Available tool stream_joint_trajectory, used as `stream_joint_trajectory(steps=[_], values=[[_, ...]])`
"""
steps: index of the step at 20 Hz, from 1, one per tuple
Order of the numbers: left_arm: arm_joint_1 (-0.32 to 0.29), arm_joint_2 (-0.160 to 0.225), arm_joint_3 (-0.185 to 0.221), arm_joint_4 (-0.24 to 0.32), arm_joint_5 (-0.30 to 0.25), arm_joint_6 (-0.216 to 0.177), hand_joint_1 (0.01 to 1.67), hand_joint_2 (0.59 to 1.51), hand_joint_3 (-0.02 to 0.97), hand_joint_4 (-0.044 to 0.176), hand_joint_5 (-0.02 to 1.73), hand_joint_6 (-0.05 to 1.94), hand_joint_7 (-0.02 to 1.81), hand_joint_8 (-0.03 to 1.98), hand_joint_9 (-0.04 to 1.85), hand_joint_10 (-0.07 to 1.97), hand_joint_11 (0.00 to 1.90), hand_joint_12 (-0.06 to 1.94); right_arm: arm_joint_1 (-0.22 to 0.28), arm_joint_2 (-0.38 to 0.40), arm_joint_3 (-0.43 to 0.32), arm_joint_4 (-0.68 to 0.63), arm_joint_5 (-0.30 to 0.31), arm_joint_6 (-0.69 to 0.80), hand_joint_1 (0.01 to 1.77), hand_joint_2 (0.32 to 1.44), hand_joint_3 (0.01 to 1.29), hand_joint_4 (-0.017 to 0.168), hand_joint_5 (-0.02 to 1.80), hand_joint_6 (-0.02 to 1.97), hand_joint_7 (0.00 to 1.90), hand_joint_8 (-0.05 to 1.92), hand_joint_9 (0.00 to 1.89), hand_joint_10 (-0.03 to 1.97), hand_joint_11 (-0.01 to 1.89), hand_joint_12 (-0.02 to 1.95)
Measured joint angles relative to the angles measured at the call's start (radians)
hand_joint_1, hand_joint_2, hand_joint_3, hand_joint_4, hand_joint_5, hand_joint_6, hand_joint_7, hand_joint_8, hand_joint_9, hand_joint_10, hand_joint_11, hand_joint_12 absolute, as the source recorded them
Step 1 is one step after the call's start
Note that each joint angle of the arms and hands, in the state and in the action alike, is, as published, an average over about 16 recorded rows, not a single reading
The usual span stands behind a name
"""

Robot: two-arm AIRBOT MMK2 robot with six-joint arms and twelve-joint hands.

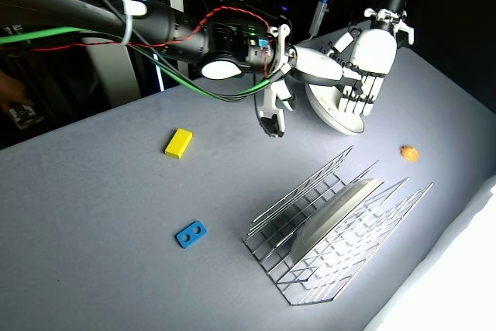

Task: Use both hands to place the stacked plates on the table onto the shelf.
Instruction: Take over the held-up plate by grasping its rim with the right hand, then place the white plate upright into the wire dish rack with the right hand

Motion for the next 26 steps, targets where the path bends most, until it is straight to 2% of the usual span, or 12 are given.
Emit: stream_joint_trajectory(steps=[9, 14, 17, 22, 26], values=[[-0.002, -0.002, 0.005, -0.013, 0.004, 0.000, 0.02, 1.115, 0.019, -0.010, 0.00, -0.04, 0.02, -0.01, -0.02, -0.05, 0.02, 0.01, -0.017, -0.097, 0.101, -0.007, 0.021, -0.004, 1.06, 1.05, 0.01, -0.004, 0.64, 0.35, 0.70, 0.47, 0.77, 0.24, 0.38, 1.25], [-0.027, 0.006, 0.009, -0.033, 0.015, -0.001, 0.02, 1.112, 0.019, -0.005, 0.01, -0.02, 0.03, 0.00, -0.01, -0.04, 0.02, 0.01, -0.026, -0.108, 0.117, -0.010, 0.042, -0.007, 1.08, 1.03, 0.01, -0.005, 0.77, 0.54, 0.89, 0.74, 1.04, 0.34, 0.59, 1.35], [-0.056, 0.017, 0.017, -0.052, 0.024, -0.001, 0.02, 1.110, 0.018, -0.004, 0.02, -0.01, 0.03, 0.00, 0.00, -0.03, 0.02, 0.01, -0.031, -0.099, 0.112, -0.010, 0.053, -0.007, 1.09, 1.02, 0.01, -0.004, 0.78, 0.63, 0.93, 0.88, 1.12, 0.36, 0.68, 1.33], [-0.128, 0.038, 0.034, -0.082, 0.031, -0.002, 0.02, 1.108, 0.019, 0.000, 0.03, 0.00, 0.04, 0.00, 0.01, -0.01, 0.02, 0.01, -0.036, -0.055, 0.072, -0.009, 0.060, -0.005, 1.10, 1.01, 0.01, -0.003, 0.78, 0.65, 0.97, 0.90, 1.13, 0.36, 0.70, 1.32], [-0.194, 0.058, 0.052, -0.093, 0.026, -0.003, 0.02, 1.109, 0.019, 0.001, 0.04, 0.01, 0.05, 0.01, 0.02, 0.00, 0.02, 0.01, -0.033, 0.012, 0.010, -0.006, 0.058, 0.004, 1.11, 1.02, 0.01, -0.003, 0.80, 0.68, 1.00, 0.92, 1.12, 0.39, 0.69, 1.32]])
